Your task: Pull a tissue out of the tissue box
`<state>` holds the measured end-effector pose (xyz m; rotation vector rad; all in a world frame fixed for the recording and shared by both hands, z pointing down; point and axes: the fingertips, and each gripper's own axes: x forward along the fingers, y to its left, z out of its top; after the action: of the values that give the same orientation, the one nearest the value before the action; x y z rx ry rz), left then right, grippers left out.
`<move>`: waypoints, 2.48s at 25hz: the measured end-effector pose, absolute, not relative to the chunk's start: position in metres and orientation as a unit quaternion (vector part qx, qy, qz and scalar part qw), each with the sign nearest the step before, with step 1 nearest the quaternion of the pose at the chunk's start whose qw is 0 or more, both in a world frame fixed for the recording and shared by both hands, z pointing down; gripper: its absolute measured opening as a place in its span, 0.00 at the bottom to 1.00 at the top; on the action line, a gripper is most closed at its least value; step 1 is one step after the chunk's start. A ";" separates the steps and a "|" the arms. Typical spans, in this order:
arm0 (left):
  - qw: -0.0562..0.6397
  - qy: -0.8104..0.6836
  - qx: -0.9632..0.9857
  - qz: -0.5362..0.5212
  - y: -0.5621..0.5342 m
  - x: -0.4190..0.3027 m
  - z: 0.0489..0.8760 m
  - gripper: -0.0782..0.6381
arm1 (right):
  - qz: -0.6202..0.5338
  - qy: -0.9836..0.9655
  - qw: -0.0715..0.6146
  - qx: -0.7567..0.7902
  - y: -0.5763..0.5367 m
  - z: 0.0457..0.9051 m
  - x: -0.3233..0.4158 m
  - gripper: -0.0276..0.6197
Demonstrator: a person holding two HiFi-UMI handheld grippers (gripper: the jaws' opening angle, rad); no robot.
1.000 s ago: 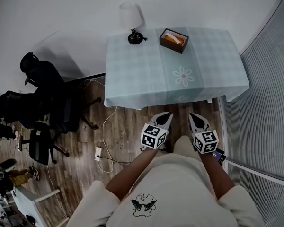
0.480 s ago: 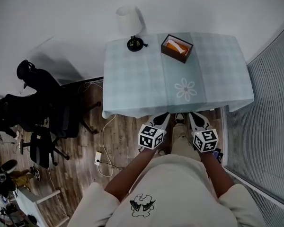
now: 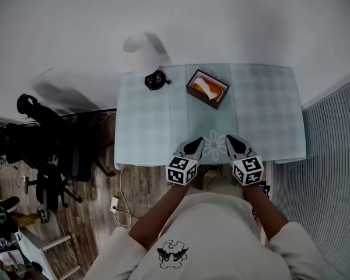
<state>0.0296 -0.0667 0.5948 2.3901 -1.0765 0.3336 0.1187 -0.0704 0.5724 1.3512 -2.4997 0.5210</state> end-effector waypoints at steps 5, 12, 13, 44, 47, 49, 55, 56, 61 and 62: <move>0.244 -0.397 0.877 0.122 -0.107 0.045 0.586 0.12 | 0.175 -0.862 0.130 0.458 -0.116 0.567 0.133 0.06; 0.253 -0.388 0.876 0.135 -0.133 0.038 0.597 0.12 | 0.184 -0.859 0.146 0.455 -0.134 0.580 0.120 0.06; 0.255 -0.385 0.876 0.137 -0.134 0.037 0.599 0.12 | 0.186 -0.857 0.147 0.457 -0.136 0.581 0.118 0.06; 0.357 -0.381 0.837 0.164 -0.278 0.017 0.688 0.12 | 0.186 -0.850 0.309 0.385 -0.280 0.683 0.078 0.18; 0.359 -0.377 0.838 0.166 -0.278 0.019 0.689 0.12 | 0.186 -0.846 0.322 0.382 -0.280 0.690 0.077 0.28; 0.359 -0.379 0.836 0.168 -0.278 0.018 0.690 0.12 | 0.187 -0.843 0.332 0.380 -0.283 0.695 0.076 0.32; 0.364 -0.385 0.832 0.165 -0.280 0.014 0.690 0.12 | 0.177 -0.831 0.370 0.377 -0.293 0.710 0.071 0.32; 0.363 -0.384 0.833 0.165 -0.280 0.014 0.690 0.12 | 0.176 -0.828 0.375 0.377 -0.294 0.712 0.071 0.32; 0.366 -0.383 0.833 0.163 -0.281 0.012 0.693 0.12 | 0.177 -0.819 0.390 0.381 -0.300 0.719 0.072 0.32; 0.367 -0.383 0.832 0.161 -0.282 0.012 0.692 0.12 | 0.176 -0.818 0.391 0.384 -0.301 0.718 0.073 0.17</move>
<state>0.0119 -0.2822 0.6922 2.1388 -0.9847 0.4148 0.0730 -0.3012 0.7182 0.9748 -2.0782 0.4459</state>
